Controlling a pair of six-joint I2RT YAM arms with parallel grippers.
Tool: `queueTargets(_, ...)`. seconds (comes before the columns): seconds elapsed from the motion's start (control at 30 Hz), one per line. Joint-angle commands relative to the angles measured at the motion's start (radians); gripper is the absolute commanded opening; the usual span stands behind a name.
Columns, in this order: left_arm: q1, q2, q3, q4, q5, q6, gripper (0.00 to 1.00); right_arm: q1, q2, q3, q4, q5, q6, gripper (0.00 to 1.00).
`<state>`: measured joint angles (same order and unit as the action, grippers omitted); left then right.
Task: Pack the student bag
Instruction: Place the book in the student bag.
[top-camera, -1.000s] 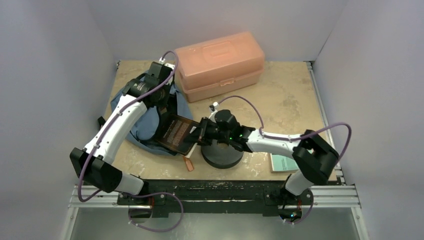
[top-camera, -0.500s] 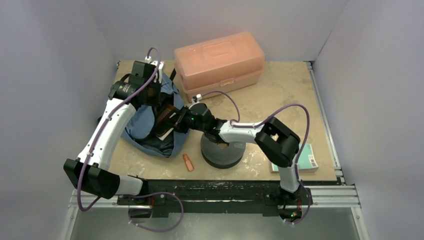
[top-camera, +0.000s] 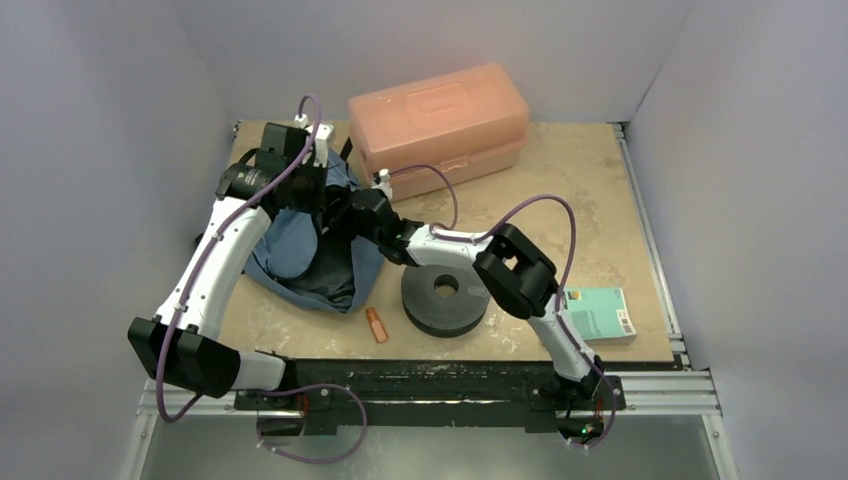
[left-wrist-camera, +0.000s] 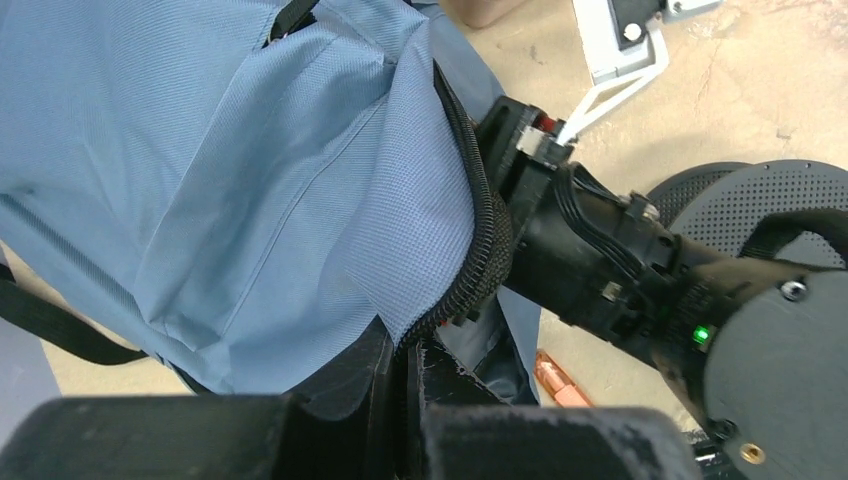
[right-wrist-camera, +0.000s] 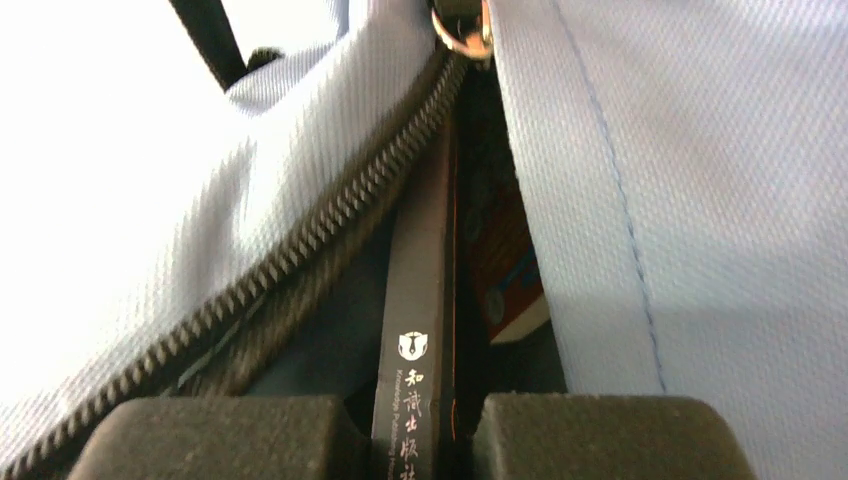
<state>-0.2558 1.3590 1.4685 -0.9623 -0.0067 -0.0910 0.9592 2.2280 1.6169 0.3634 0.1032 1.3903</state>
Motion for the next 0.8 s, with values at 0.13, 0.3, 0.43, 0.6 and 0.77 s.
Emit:
queueTargets(0.13,0.037,-0.053,0.002,0.096,0.114,0.015,0.00,0.009,0.109,0.160,0.136,0.137,-0.162,0.17)
queueTargets(0.3,0.060,-0.054,-0.002,0.112,0.156,-0.010,0.00,0.022,0.218,0.256,0.150,0.123,-0.203,0.27)
queueTargets(0.43,0.076,-0.048,-0.009,0.119,0.163,-0.029,0.00,0.041,0.259,0.329,0.103,0.151,-0.268,0.49)
queueTargets(0.6,0.078,-0.047,-0.011,0.110,0.133,-0.032,0.00,0.040,0.148,0.183,0.056,0.096,-0.326,0.68)
queueTargets(0.77,0.103,-0.046,-0.009,0.105,0.134,-0.046,0.00,0.037,-0.038,-0.006,-0.008,0.003,-0.419,0.84)
